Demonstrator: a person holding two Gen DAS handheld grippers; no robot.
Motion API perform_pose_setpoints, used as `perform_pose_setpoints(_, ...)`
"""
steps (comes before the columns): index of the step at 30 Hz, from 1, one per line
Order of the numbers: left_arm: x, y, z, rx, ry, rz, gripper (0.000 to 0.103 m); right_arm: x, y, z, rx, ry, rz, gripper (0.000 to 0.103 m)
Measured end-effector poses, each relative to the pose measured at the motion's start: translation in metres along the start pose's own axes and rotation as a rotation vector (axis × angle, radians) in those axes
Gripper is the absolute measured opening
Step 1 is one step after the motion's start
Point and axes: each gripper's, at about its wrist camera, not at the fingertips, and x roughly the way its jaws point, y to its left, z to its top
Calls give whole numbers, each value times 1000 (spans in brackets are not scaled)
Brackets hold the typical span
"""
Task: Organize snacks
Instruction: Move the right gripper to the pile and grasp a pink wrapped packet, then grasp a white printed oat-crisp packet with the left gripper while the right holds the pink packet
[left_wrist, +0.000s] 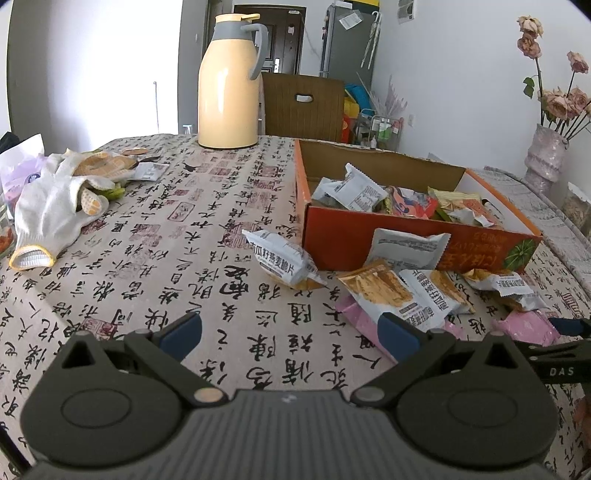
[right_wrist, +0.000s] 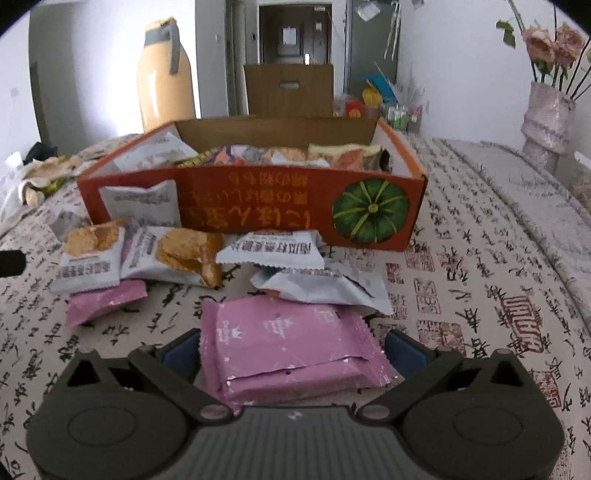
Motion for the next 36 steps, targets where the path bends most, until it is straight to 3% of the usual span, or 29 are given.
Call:
perform_pose_setpoints(13, 1, 0, -2, -1, 12, -3, 103, 2, 0, 0, 6, -8, 3, 103)
perform_pose_setpoints(20, 1, 1, -3, -3, 16, -4, 103, -7, 2, -2, -4, -35, 33, 75)
perform_pose_setpoints(23, 1, 0, -3, -4, 15, -3, 103, -11, 2, -3, 4, -50, 32, 68)
perform_pose_setpoints(36, 5, 6, 4, 23, 20, 27, 103, -51, 6, -17, 26, -184, 18, 65)
